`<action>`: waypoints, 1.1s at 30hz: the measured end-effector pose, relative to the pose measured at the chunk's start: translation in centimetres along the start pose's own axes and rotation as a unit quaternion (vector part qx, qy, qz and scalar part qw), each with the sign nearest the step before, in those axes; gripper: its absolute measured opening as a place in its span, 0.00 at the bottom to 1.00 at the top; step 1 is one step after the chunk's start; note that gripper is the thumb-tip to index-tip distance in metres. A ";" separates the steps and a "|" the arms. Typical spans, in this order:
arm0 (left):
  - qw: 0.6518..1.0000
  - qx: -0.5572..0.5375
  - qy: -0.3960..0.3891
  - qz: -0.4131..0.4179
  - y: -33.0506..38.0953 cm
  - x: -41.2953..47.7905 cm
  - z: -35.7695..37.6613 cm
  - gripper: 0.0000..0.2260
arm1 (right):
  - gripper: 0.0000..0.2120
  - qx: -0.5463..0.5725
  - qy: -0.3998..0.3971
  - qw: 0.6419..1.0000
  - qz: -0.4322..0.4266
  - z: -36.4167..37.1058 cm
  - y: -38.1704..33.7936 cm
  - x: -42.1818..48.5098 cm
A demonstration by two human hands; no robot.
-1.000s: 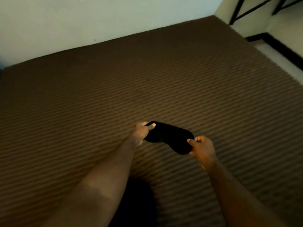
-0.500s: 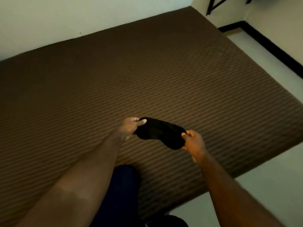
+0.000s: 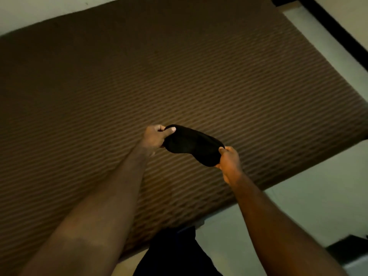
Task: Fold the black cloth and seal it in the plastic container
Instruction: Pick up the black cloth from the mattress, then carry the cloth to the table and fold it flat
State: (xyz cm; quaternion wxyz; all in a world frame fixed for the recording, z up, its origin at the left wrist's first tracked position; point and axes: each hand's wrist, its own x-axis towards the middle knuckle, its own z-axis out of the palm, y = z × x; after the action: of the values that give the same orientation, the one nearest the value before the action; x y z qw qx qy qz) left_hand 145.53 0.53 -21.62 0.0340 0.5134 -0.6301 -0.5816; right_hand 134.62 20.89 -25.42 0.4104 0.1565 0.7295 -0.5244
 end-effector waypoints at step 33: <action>0.917 -0.257 -0.306 -0.003 11.2 -18.9 19.6 0.16 | 0.17 0.368 0.003 0.914 -0.172 -29.2 1.8 -15.0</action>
State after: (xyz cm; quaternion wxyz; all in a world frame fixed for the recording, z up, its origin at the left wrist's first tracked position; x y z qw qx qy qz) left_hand 135.08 24.93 -8.83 -0.0312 0.2862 -0.4369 -0.8522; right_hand 132.32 50.68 -11.81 0.2254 0.1703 0.5018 -0.8175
